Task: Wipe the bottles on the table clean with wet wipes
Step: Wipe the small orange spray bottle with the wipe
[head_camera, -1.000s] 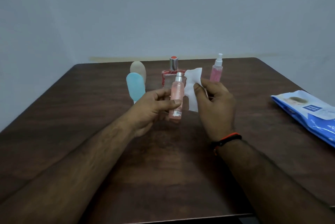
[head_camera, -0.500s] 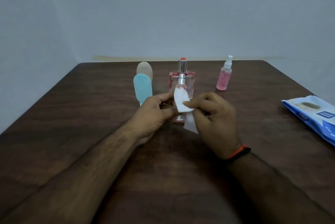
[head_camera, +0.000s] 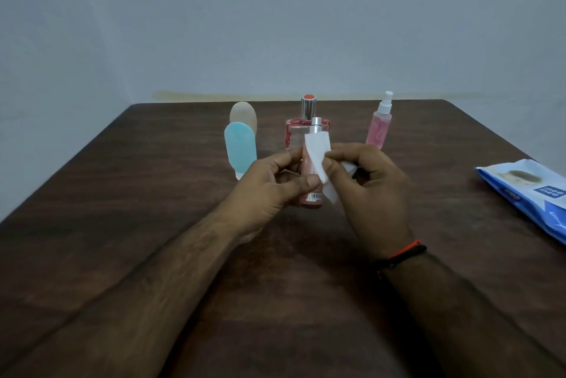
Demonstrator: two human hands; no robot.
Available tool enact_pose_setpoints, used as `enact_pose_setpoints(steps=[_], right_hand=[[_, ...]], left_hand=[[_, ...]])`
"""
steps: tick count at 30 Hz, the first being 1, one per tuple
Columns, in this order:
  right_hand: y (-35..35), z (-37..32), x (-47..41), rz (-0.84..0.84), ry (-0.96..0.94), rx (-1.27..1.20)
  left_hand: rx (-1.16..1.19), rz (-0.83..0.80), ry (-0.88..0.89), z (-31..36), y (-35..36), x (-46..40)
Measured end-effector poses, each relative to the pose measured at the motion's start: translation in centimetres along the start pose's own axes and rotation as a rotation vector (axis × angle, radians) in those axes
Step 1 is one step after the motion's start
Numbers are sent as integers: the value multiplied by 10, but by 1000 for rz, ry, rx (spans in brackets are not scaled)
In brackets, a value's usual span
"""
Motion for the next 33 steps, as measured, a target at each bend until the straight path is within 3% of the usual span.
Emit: enact_pose_setpoints(steps=[6,11,14,19,24,28,33], right_hand=[[10,-12,7,-165,-213,162],[-14,-5,-2,41,-146,115],[-15,-9,-1,76,-163,94],[1,-17,3,-30,-246,128],[20,-19,14,-263,-277,153],[15,-22,13,-169,-323,145],[-1,-16,4,15,-270,147]], left_hand=[[60,2,33,7,-4,1],[61,17,-3,3,-8,1],[44,-9,-30,-1,-2,2],[31,-14,2,-1,4,4],[185,49,38,7,-11,1],[229,55,45,8,-14,1],[137,-54,-61,-4,6,6]])
Point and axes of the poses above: each hand's wrist, its own x-axis away from the middle knuckle, its own y-axis out of the palm, z = x × y, the point moved 9 cm from there along -x, towards the middle knuckle, and after that the axes turned 12 degrees about x, right-handed, at the moved point
